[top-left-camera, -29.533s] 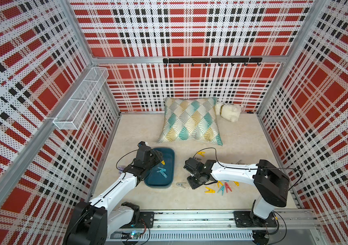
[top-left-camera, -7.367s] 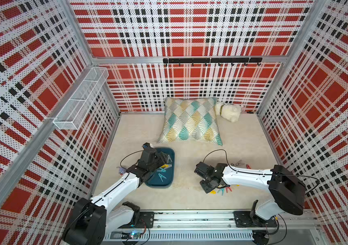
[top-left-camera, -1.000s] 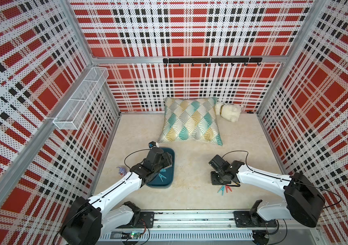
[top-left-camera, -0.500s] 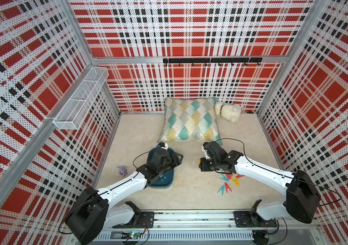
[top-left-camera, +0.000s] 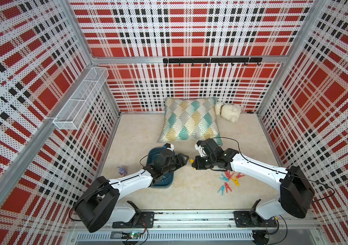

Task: Put the clothespins into the storage box
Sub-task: Pick up the clothespin from the center of the board.

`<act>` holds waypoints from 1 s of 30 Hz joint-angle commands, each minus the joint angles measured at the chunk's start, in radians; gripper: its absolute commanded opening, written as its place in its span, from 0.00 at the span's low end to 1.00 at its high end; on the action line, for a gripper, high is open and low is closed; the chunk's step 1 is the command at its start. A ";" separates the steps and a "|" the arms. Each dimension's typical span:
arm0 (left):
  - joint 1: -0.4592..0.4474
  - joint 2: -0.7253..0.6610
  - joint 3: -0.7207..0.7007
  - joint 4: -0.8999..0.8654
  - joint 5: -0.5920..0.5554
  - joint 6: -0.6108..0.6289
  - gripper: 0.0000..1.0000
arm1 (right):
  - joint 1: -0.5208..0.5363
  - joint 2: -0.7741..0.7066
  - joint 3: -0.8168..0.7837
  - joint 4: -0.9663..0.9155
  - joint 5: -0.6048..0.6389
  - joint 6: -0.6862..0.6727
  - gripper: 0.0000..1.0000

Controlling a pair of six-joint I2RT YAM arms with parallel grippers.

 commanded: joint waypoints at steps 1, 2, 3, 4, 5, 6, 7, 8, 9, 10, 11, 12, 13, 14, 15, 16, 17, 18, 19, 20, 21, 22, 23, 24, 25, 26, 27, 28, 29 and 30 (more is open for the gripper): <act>-0.013 0.016 0.030 0.052 0.018 -0.006 0.63 | 0.010 0.026 0.030 0.032 -0.024 -0.003 0.07; -0.015 0.016 0.029 0.055 0.018 -0.009 0.62 | 0.010 0.031 0.033 0.033 -0.024 -0.003 0.07; -0.016 0.015 0.029 0.059 0.019 -0.012 0.62 | 0.012 0.036 0.037 0.034 -0.024 -0.004 0.07; -0.017 0.014 0.029 0.060 0.021 -0.013 0.60 | 0.013 0.041 0.040 0.035 -0.025 -0.006 0.07; -0.016 0.013 0.029 0.061 0.022 -0.013 0.59 | 0.014 0.044 0.041 0.036 -0.025 -0.006 0.07; -0.017 0.011 0.031 0.062 0.024 -0.012 0.58 | 0.014 0.046 0.045 0.036 -0.026 -0.006 0.06; -0.018 0.010 0.031 0.062 0.025 -0.013 0.55 | 0.014 0.049 0.046 0.038 -0.025 -0.007 0.06; -0.019 0.010 0.030 0.064 0.030 -0.013 0.52 | 0.014 0.049 0.049 0.041 -0.025 -0.006 0.06; -0.020 0.011 0.029 0.064 0.034 -0.015 0.50 | 0.014 0.050 0.049 0.044 -0.025 -0.006 0.06; -0.021 0.012 0.029 0.065 0.036 -0.014 0.47 | 0.014 0.049 0.051 0.047 -0.025 -0.004 0.06; -0.023 0.013 0.028 0.065 0.039 -0.015 0.44 | 0.014 0.049 0.051 0.051 -0.027 -0.002 0.06; -0.024 0.013 0.026 0.065 0.037 -0.015 0.42 | 0.014 0.048 0.051 0.056 -0.028 -0.001 0.06; -0.026 0.013 0.023 0.068 0.037 -0.016 0.41 | 0.015 0.049 0.051 0.057 -0.029 0.001 0.06; -0.026 0.013 0.021 0.068 0.036 -0.018 0.40 | 0.015 0.049 0.051 0.059 -0.029 -0.001 0.06; -0.027 0.012 0.019 0.070 0.035 -0.019 0.39 | 0.015 0.048 0.051 0.060 -0.028 -0.001 0.06; -0.027 0.011 0.017 0.071 0.035 -0.020 0.39 | 0.015 0.049 0.051 0.060 -0.026 -0.003 0.06; -0.027 0.011 0.018 0.073 0.036 -0.022 0.38 | 0.015 0.048 0.050 0.062 -0.025 -0.003 0.06; -0.027 0.010 0.018 0.073 0.039 -0.021 0.37 | 0.017 0.049 0.049 0.065 -0.025 -0.002 0.06; -0.027 0.010 0.018 0.074 0.039 -0.022 0.36 | 0.017 0.047 0.048 0.066 -0.025 -0.003 0.06; -0.027 0.010 0.019 0.076 0.042 -0.023 0.36 | 0.018 0.047 0.047 0.069 -0.025 -0.004 0.06; -0.027 0.011 0.018 0.079 0.044 -0.024 0.34 | 0.018 0.047 0.046 0.071 -0.024 -0.004 0.06; -0.027 0.011 0.017 0.083 0.047 -0.027 0.33 | 0.018 0.047 0.046 0.071 -0.024 -0.006 0.06; -0.027 0.013 0.014 0.091 0.052 -0.030 0.31 | 0.018 0.049 0.046 0.073 -0.024 -0.006 0.06; -0.027 0.014 0.011 0.100 0.059 -0.034 0.29 | 0.018 0.051 0.045 0.073 -0.024 -0.007 0.07; -0.027 0.014 0.008 0.107 0.062 -0.037 0.27 | 0.019 0.052 0.045 0.075 -0.023 -0.009 0.07; -0.027 0.016 0.004 0.114 0.065 -0.040 0.25 | 0.020 0.052 0.044 0.075 -0.021 -0.009 0.07; -0.027 0.015 0.001 0.121 0.067 -0.044 0.23 | 0.020 0.055 0.043 0.076 -0.021 -0.009 0.07; -0.027 0.014 -0.003 0.126 0.068 -0.047 0.21 | 0.020 0.055 0.042 0.077 -0.020 -0.010 0.07; -0.027 0.013 -0.006 0.129 0.069 -0.049 0.19 | 0.019 0.053 0.040 0.078 -0.018 -0.011 0.08; -0.027 0.012 -0.008 0.132 0.069 -0.050 0.15 | 0.019 0.053 0.039 0.077 -0.015 -0.011 0.10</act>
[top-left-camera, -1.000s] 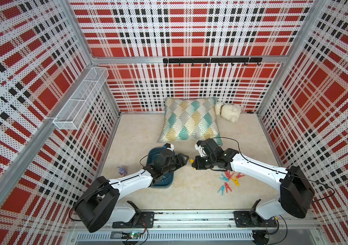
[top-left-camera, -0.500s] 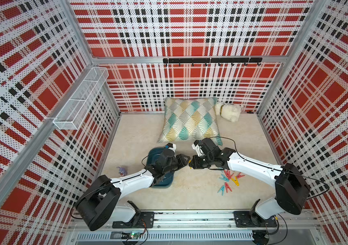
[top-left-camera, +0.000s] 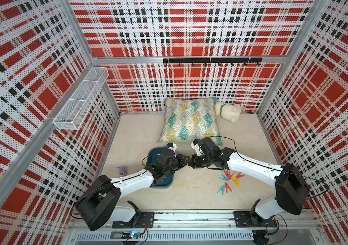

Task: Put the clothespins into the storage box
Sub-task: Pick up the clothespin from the center of the board, then place the clothespin in the storage box.

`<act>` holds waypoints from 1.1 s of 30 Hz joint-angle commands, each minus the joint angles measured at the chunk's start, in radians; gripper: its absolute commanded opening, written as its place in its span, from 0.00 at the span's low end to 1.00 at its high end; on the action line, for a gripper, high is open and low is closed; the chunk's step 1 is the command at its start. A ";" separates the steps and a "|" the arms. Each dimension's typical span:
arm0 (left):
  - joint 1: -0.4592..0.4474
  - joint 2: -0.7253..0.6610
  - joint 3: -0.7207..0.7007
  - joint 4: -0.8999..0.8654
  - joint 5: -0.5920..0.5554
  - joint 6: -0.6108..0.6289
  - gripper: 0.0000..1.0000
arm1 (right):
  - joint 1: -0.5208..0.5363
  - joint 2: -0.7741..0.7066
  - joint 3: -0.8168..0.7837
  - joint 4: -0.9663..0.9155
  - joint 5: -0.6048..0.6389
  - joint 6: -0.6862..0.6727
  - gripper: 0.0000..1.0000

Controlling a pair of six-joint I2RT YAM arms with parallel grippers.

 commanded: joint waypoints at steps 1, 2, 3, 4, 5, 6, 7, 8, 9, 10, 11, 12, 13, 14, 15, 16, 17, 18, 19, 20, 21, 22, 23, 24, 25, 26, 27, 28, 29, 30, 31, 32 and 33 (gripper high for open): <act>-0.007 0.002 -0.010 0.058 0.024 -0.004 0.13 | 0.008 0.007 0.011 0.020 0.010 -0.012 0.11; -0.007 0.000 -0.011 0.058 0.024 -0.004 0.12 | 0.008 0.006 0.011 0.020 0.013 -0.012 0.12; -0.006 -0.002 -0.013 0.058 0.024 -0.004 0.11 | 0.008 0.003 0.009 0.016 0.018 -0.012 0.14; -0.004 -0.004 -0.013 0.058 0.022 -0.004 0.10 | 0.008 0.002 0.009 0.015 0.021 -0.013 0.16; -0.003 -0.006 -0.014 0.058 0.022 -0.004 0.08 | 0.008 -0.003 0.009 0.011 0.025 -0.016 0.18; 0.000 -0.007 -0.017 0.059 0.022 -0.004 0.07 | 0.008 -0.006 0.011 0.004 0.032 -0.019 0.20; 0.003 -0.011 -0.020 0.059 0.020 -0.004 0.07 | 0.008 -0.010 0.012 -0.004 0.038 -0.021 0.23; 0.007 -0.015 -0.024 0.058 0.020 -0.003 0.06 | 0.008 -0.015 0.014 -0.014 0.049 -0.025 0.25; 0.015 -0.018 -0.029 0.059 0.020 -0.004 0.06 | 0.008 -0.023 0.014 -0.024 0.058 -0.030 0.28; 0.022 -0.024 -0.035 0.058 0.022 -0.004 0.05 | 0.008 -0.029 0.015 -0.032 0.067 -0.033 0.30; 0.032 -0.030 -0.042 0.059 0.025 -0.002 0.05 | 0.007 -0.038 0.014 -0.044 0.079 -0.038 0.31; 0.043 -0.038 -0.049 0.059 0.028 -0.003 0.05 | 0.006 -0.046 0.013 -0.055 0.092 -0.043 0.33; 0.054 -0.046 -0.057 0.057 0.030 -0.001 0.05 | 0.004 -0.053 0.011 -0.065 0.101 -0.046 0.33; 0.065 -0.057 -0.063 0.051 0.031 0.003 0.05 | 0.002 -0.060 0.009 -0.073 0.110 -0.049 0.34; 0.078 -0.067 -0.069 0.038 0.031 0.009 0.05 | -0.002 -0.067 0.004 -0.082 0.119 -0.052 0.34; 0.089 -0.078 -0.072 0.023 0.029 0.016 0.05 | -0.005 -0.072 0.000 -0.090 0.127 -0.055 0.34; 0.102 -0.091 -0.071 -0.002 0.023 0.029 0.05 | -0.011 -0.078 -0.005 -0.098 0.137 -0.057 0.34; 0.110 -0.103 -0.069 -0.027 0.015 0.041 0.05 | -0.017 -0.084 -0.011 -0.106 0.147 -0.057 0.34; 0.121 -0.118 -0.065 -0.055 0.007 0.057 0.05 | -0.025 -0.088 -0.016 -0.118 0.160 -0.061 0.34; 0.132 -0.132 -0.060 -0.089 -0.003 0.074 0.05 | -0.032 -0.092 -0.018 -0.136 0.183 -0.064 0.34; 0.143 -0.145 -0.055 -0.118 -0.015 0.087 0.05 | -0.038 -0.094 -0.020 -0.154 0.203 -0.066 0.34; 0.154 -0.160 -0.049 -0.155 -0.029 0.105 0.05 | -0.046 -0.096 -0.021 -0.175 0.240 -0.065 0.34; 0.166 -0.176 -0.043 -0.195 -0.047 0.127 0.05 | -0.058 -0.099 -0.024 -0.194 0.267 -0.065 0.35; 0.178 -0.189 -0.038 -0.229 -0.063 0.143 0.05 | -0.071 -0.102 -0.030 -0.207 0.284 -0.063 0.36; 0.193 -0.202 -0.036 -0.260 -0.077 0.162 0.05 | -0.088 -0.106 -0.039 -0.217 0.299 -0.063 0.37; 0.209 -0.214 -0.035 -0.289 -0.086 0.178 0.05 | -0.102 -0.111 -0.052 -0.224 0.315 -0.062 0.37; 0.222 -0.223 -0.036 -0.313 -0.095 0.191 0.05 | -0.114 -0.114 -0.061 -0.231 0.337 -0.064 0.38; 0.237 -0.233 -0.034 -0.339 -0.107 0.208 0.05 | -0.130 -0.116 -0.071 -0.238 0.357 -0.067 0.38; 0.248 -0.239 -0.033 -0.368 -0.125 0.226 0.05 | -0.145 -0.115 -0.080 -0.245 0.373 -0.073 0.39; 0.255 -0.245 -0.029 -0.393 -0.142 0.240 0.05 | -0.155 -0.111 -0.084 -0.254 0.390 -0.077 0.39; 0.263 -0.248 -0.028 -0.420 -0.162 0.256 0.05 | -0.162 -0.105 -0.087 -0.266 0.408 -0.081 0.39; 0.270 -0.251 -0.028 -0.438 -0.176 0.269 0.05 | -0.166 -0.100 -0.094 -0.271 0.422 -0.084 0.39; 0.273 -0.253 -0.028 -0.451 -0.189 0.277 0.05 | -0.170 -0.098 -0.100 -0.271 0.428 -0.086 0.39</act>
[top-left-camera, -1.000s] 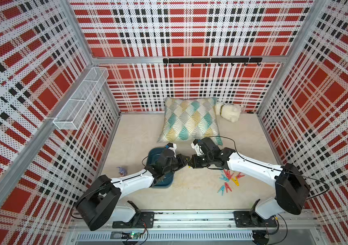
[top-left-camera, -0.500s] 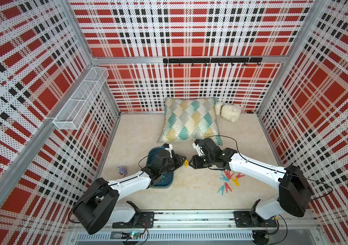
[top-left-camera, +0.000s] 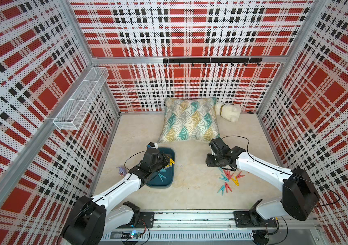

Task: Put the clothespins into the storage box
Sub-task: Place the clothespin in the storage box.

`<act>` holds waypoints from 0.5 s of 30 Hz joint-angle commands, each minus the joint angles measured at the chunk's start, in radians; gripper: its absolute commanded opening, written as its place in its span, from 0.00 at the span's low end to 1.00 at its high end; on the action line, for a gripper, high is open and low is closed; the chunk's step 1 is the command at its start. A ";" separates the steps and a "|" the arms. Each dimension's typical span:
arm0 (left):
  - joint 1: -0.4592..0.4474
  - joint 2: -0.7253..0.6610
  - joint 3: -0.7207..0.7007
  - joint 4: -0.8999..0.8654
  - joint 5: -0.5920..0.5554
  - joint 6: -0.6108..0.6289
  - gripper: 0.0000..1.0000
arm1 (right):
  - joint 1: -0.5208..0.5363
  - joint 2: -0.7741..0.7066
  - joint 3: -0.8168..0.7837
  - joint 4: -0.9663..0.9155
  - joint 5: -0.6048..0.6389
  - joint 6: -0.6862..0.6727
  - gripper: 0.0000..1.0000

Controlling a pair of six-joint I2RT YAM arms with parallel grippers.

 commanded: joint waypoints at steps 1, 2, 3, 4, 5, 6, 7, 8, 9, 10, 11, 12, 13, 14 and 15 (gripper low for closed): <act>0.017 -0.018 0.029 -0.121 -0.083 0.084 0.05 | -0.013 -0.006 -0.024 -0.040 0.081 -0.020 0.38; 0.020 -0.017 0.029 -0.136 -0.100 0.092 0.05 | -0.017 -0.006 -0.035 -0.039 0.087 -0.017 0.38; 0.021 -0.017 0.028 -0.144 -0.113 0.099 0.05 | -0.020 -0.006 -0.045 -0.039 0.092 -0.015 0.38; 0.022 -0.017 0.028 -0.152 -0.127 0.106 0.05 | -0.023 -0.008 -0.055 -0.040 0.099 -0.011 0.38; 0.021 -0.015 0.026 -0.159 -0.139 0.111 0.05 | -0.026 -0.010 -0.064 -0.040 0.106 -0.009 0.38; 0.021 -0.015 0.025 -0.165 -0.149 0.117 0.06 | -0.028 -0.014 -0.074 -0.040 0.110 -0.006 0.38; 0.021 -0.014 0.024 -0.171 -0.158 0.121 0.09 | -0.028 -0.018 -0.083 -0.043 0.115 -0.001 0.37; 0.021 -0.013 0.024 -0.173 -0.161 0.122 0.14 | -0.029 -0.022 -0.090 -0.045 0.114 0.001 0.37; 0.021 -0.015 0.023 -0.175 -0.165 0.125 0.25 | -0.030 -0.026 -0.099 -0.048 0.111 0.005 0.37; 0.020 -0.017 0.024 -0.177 -0.167 0.126 0.40 | -0.030 -0.033 -0.110 -0.049 0.105 0.009 0.36; 0.020 -0.020 0.024 -0.179 -0.170 0.126 0.50 | -0.029 -0.041 -0.121 -0.051 0.100 0.012 0.36; 0.020 -0.023 0.026 -0.179 -0.172 0.126 0.56 | -0.030 -0.052 -0.135 -0.054 0.092 0.016 0.36; 0.020 -0.027 0.028 -0.179 -0.173 0.126 0.59 | -0.030 -0.062 -0.147 -0.057 0.082 0.020 0.36; 0.020 -0.030 0.030 -0.181 -0.172 0.126 0.60 | -0.030 -0.072 -0.153 -0.062 0.075 0.025 0.35; 0.020 -0.035 0.033 -0.180 -0.168 0.126 0.60 | -0.030 -0.086 -0.165 -0.070 0.068 0.031 0.34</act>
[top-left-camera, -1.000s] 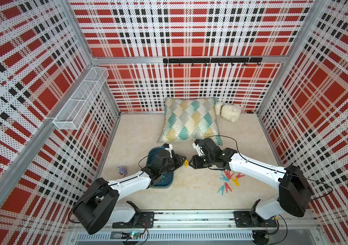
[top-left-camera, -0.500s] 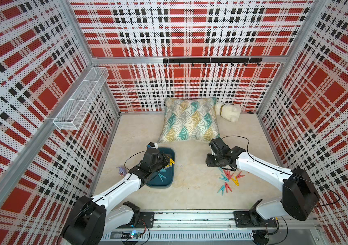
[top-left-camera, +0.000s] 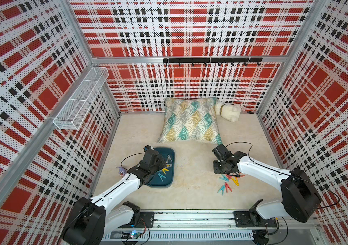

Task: Put the clothespins into the storage box
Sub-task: Place the clothespin in the storage box, then pick up the clothespin from the center of the board.

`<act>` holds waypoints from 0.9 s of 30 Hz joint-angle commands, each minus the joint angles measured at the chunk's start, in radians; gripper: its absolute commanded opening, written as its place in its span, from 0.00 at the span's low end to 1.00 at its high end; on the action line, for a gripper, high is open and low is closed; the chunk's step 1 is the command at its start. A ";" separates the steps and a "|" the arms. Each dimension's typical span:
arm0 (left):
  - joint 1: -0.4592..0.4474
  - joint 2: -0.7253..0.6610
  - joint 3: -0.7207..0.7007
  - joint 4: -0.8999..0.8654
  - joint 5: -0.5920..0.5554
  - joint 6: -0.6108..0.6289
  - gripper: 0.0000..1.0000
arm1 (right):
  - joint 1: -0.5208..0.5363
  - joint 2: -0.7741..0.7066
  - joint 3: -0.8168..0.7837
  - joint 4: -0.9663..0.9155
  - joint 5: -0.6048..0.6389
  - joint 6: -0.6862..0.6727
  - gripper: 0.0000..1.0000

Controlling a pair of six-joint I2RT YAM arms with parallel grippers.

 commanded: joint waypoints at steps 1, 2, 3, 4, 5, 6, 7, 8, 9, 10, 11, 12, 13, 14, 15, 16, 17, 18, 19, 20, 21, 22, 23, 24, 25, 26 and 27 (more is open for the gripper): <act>0.005 -0.028 0.037 -0.016 -0.017 0.020 0.60 | -0.005 -0.063 -0.029 -0.034 -0.023 0.031 0.34; 0.006 -0.031 0.040 -0.017 -0.013 0.020 0.60 | -0.003 -0.076 -0.039 -0.037 -0.037 0.038 0.34; 0.004 -0.034 0.045 -0.016 -0.008 0.020 0.60 | -0.003 -0.092 -0.050 -0.043 -0.053 0.051 0.34; 0.004 -0.038 0.049 -0.015 -0.003 0.020 0.60 | -0.002 -0.107 -0.058 -0.050 -0.068 0.062 0.34; 0.002 -0.040 0.052 -0.016 -0.001 0.019 0.60 | 0.003 -0.123 -0.066 -0.056 -0.081 0.075 0.34; 0.000 -0.044 0.056 -0.016 0.001 0.019 0.60 | 0.010 -0.140 -0.074 -0.065 -0.094 0.092 0.33; -0.002 -0.048 0.060 -0.017 0.001 0.017 0.60 | 0.017 -0.156 -0.083 -0.071 -0.109 0.109 0.33; -0.004 -0.052 0.062 -0.015 0.001 0.016 0.60 | 0.025 -0.168 -0.090 -0.073 -0.122 0.125 0.33; -0.008 -0.055 0.065 -0.015 0.001 0.014 0.60 | 0.040 -0.182 -0.100 -0.076 -0.131 0.149 0.33; -0.009 -0.057 0.068 -0.016 0.001 0.013 0.60 | 0.057 -0.191 -0.107 -0.076 -0.134 0.166 0.33; -0.011 -0.060 0.071 -0.015 0.002 0.013 0.60 | 0.077 -0.194 -0.110 -0.085 -0.132 0.186 0.33; -0.013 -0.061 0.074 -0.015 0.003 0.013 0.60 | 0.099 -0.195 -0.110 -0.095 -0.126 0.207 0.33; -0.015 -0.064 0.075 -0.015 0.003 0.011 0.60 | 0.119 -0.192 -0.111 -0.101 -0.120 0.224 0.33; -0.017 -0.064 0.077 -0.014 0.004 0.011 0.60 | 0.137 -0.190 -0.114 -0.105 -0.114 0.247 0.33; -0.019 -0.066 0.078 -0.015 0.006 0.011 0.60 | 0.158 -0.187 -0.123 -0.099 -0.114 0.268 0.33; -0.020 -0.066 0.079 -0.015 0.006 0.012 0.60 | 0.172 -0.184 -0.130 -0.093 -0.114 0.283 0.32; -0.021 -0.068 0.080 -0.015 0.006 0.013 0.60 | 0.187 -0.181 -0.138 -0.088 -0.114 0.301 0.32; -0.021 -0.067 0.081 -0.015 0.007 0.014 0.60 | 0.197 -0.178 -0.147 -0.084 -0.111 0.317 0.31; -0.021 -0.067 0.080 -0.015 0.008 0.014 0.60 | 0.207 -0.178 -0.155 -0.081 -0.110 0.329 0.31; -0.022 -0.067 0.079 -0.015 0.010 0.016 0.60 | 0.215 -0.178 -0.161 -0.076 -0.110 0.342 0.31; -0.022 -0.067 0.079 -0.015 0.011 0.017 0.60 | 0.225 -0.178 -0.167 -0.072 -0.107 0.355 0.31; -0.022 -0.066 0.079 -0.013 0.012 0.018 0.60 | 0.233 -0.179 -0.173 -0.069 -0.107 0.365 0.31; -0.022 -0.065 0.081 -0.012 0.013 0.019 0.60 | 0.241 -0.178 -0.178 -0.064 -0.106 0.375 0.31; -0.022 -0.063 0.081 -0.011 0.015 0.020 0.60 | 0.247 -0.174 -0.182 -0.062 -0.107 0.383 0.31; -0.022 -0.062 0.081 -0.009 0.016 0.020 0.60 | 0.254 -0.171 -0.184 -0.059 -0.107 0.389 0.31; -0.022 -0.060 0.081 -0.008 0.016 0.020 0.60 | 0.259 -0.168 -0.184 -0.059 -0.106 0.393 0.31; -0.022 -0.058 0.080 -0.005 0.018 0.021 0.60 | 0.262 -0.164 -0.183 -0.060 -0.104 0.396 0.31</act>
